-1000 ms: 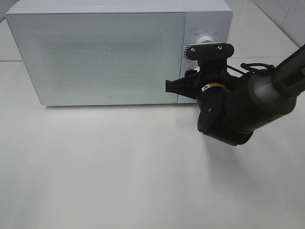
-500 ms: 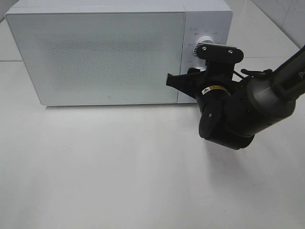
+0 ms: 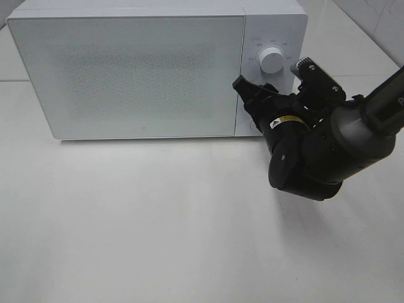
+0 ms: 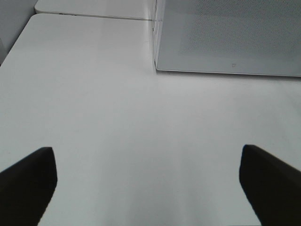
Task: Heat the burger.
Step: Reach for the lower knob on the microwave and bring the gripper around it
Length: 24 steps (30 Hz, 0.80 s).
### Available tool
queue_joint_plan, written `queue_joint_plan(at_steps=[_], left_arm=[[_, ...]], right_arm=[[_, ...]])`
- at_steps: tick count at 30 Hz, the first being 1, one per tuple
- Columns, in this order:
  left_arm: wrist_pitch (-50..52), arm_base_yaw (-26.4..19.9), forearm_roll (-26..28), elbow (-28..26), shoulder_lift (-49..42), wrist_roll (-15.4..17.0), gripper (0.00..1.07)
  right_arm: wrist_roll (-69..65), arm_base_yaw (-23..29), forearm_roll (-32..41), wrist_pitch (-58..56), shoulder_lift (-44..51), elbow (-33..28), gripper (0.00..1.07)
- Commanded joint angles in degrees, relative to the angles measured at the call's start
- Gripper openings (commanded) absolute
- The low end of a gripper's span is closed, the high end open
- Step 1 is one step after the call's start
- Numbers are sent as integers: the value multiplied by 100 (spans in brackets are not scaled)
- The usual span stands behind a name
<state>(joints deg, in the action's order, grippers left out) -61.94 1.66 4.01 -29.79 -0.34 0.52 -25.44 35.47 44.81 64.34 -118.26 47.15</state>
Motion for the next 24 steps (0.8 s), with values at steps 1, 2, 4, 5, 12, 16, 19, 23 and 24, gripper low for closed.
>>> queue_joint_plan(at_steps=[1, 2, 4, 5, 12, 16, 19, 23, 24], left_arm=[[63, 34, -6, 6, -97, 0, 98], [63, 34, -6, 6, -97, 0, 98], [63, 34, -6, 6, -97, 0, 98], [63, 34, -6, 6, -97, 0, 98], [63, 34, -6, 6, -97, 0, 98], [63, 34, -6, 6, -97, 0, 98], [63, 34, -6, 6, -97, 0, 98], [63, 34, -6, 6, -97, 0, 98], [63, 34, -6, 6, -97, 0, 98]], right_arm=[[-796, -17, -1020, 951, 86, 286, 0], [-1329, -17, -1031, 922, 86, 286, 0], [-1547, -17, -1054, 911, 86, 286, 0], [-2097, -17, -1112, 865, 86, 286, 0], [-3231, -17, -1192, 825, 86, 286, 0], [-4194, -17, -1278, 837, 86, 286, 0], [-4761, -17, -1329, 837, 86, 286, 0], [-5392, -17, -1346, 837, 86, 286, 0], [-5546, -17, -1346, 842, 86, 286, 0]])
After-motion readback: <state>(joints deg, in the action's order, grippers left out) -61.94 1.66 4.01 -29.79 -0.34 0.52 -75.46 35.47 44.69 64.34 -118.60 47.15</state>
